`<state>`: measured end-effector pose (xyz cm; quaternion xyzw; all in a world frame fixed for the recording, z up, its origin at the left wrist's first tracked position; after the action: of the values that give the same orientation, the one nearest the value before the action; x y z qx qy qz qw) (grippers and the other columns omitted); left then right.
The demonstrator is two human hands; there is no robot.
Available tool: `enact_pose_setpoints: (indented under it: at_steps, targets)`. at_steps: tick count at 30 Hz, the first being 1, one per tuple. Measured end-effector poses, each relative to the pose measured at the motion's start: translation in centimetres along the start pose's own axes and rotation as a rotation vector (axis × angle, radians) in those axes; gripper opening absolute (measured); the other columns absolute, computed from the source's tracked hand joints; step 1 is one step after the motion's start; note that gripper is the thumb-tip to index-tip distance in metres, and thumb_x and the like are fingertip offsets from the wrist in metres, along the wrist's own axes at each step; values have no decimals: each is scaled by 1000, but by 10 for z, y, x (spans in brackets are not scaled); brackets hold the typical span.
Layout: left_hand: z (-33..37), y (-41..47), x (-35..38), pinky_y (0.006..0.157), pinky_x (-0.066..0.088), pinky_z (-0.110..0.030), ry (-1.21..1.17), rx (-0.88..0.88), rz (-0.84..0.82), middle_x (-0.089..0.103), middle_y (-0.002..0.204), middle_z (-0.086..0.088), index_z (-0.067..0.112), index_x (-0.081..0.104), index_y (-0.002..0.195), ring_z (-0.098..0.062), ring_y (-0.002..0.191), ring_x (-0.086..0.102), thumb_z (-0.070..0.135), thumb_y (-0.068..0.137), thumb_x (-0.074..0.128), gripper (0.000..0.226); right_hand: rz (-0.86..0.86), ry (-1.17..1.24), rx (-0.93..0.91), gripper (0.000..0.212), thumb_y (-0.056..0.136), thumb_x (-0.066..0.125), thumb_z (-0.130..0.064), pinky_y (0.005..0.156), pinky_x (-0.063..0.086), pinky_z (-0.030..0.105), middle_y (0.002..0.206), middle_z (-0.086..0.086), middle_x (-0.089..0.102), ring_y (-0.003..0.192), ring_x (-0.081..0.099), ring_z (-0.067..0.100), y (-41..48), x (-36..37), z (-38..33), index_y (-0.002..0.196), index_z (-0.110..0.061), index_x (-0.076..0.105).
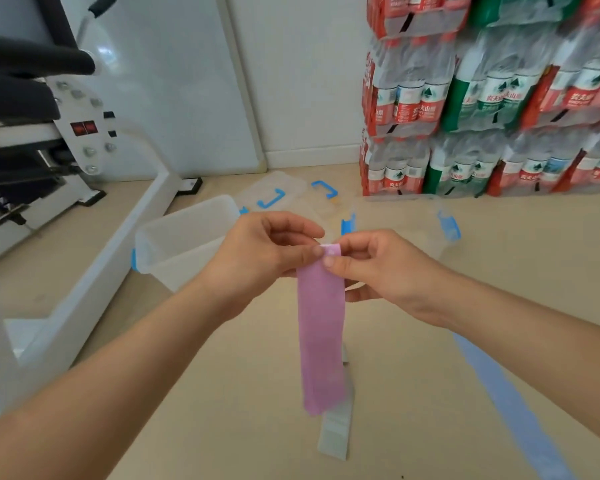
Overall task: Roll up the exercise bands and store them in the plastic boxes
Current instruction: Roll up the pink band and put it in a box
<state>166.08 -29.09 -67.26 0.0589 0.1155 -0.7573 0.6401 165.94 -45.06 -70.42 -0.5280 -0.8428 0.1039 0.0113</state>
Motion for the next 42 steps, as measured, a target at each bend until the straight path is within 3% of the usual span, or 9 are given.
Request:
enact_pose_setpoints:
  at_steps: [2, 5, 9, 13, 16, 20, 25, 32, 42]
  targets:
    - [1, 1, 0, 72, 57, -30, 25, 13, 31, 70, 81, -13, 10, 72, 85, -21, 74, 68, 3, 77, 73, 10, 36, 22, -32, 24, 90, 62, -18, 76, 55, 29, 90, 11, 71, 78, 62, 13, 0, 0, -2, 103, 1, 66]
    - [0, 0, -1, 79, 55, -38, 21, -21, -31, 72, 86, -17, 9, 74, 85, -25, 80, 68, 14, 75, 75, 11, 25, 6, -49, 21, 90, 62, -17, 81, 46, 33, 96, 24, 68, 84, 54, 18, -1, -3, -6, 102, 0, 68]
    - [3, -6, 1, 64, 51, -25, -116, -61, -180, 66, 68, -3, 16, 71, 93, -14, 65, 62, 16, 66, 71, 26, -49, 27, -17, 18, 90, 60, -18, 84, 48, 30, 96, 9, 68, 87, 60, 14, -4, -10, -11, 103, -10, 71]
    - [5, -6, 2, 92, 51, -44, -118, -42, -139, 71, 94, -22, 7, 73, 94, -26, 85, 66, 15, 65, 73, 30, -52, 48, -14, 17, 87, 63, -17, 73, 50, 29, 90, 9, 69, 79, 63, 16, -6, -16, -18, 101, -10, 70]
    - [3, -6, 3, 100, 46, -51, -119, -63, -83, 71, 100, -23, 3, 74, 92, -27, 90, 65, 17, 67, 80, 29, 41, 82, -61, 5, 85, 66, -12, 61, 48, 24, 85, 10, 70, 71, 61, 15, -8, -19, -24, 87, -14, 69]
    - [2, -5, 9, 96, 50, -49, -176, -38, -50, 71, 100, -23, 1, 73, 90, -30, 92, 66, 22, 68, 76, 30, 103, 131, -106, 10, 85, 64, -6, 63, 51, 28, 87, 16, 72, 74, 64, 19, -10, -19, -25, 82, -14, 68]
    - [8, -4, 15, 72, 58, -30, -191, 41, 17, 75, 85, -16, 1, 74, 87, -25, 79, 71, 7, 78, 69, 12, 68, 210, -84, 6, 87, 63, -7, 57, 53, 29, 81, 12, 69, 68, 63, 21, -13, -17, -27, 86, -12, 61]
    - [10, -8, 19, 67, 59, -28, -29, 115, 8, 76, 85, -13, 1, 74, 96, -24, 77, 74, 6, 88, 61, 15, 122, 122, -109, 2, 89, 62, -10, 54, 53, 31, 80, 13, 71, 67, 66, 21, -14, -17, -25, 89, -8, 63]
    - [10, -6, 15, 62, 58, -27, -139, 47, 110, 75, 78, -15, 5, 69, 85, -20, 68, 72, 1, 81, 68, 5, 139, 145, -103, 10, 89, 59, -2, 48, 50, 28, 72, 14, 63, 55, 60, 18, -14, -21, -27, 84, -10, 58]
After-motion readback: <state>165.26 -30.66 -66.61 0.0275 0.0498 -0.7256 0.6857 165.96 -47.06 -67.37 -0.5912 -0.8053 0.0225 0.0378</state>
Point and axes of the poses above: each hand's wrist, its own y-axis towards the middle knuckle, its own x-axis out of the palm, z = x × y, the point moved 3 cm from there along y, towards the middle knuckle
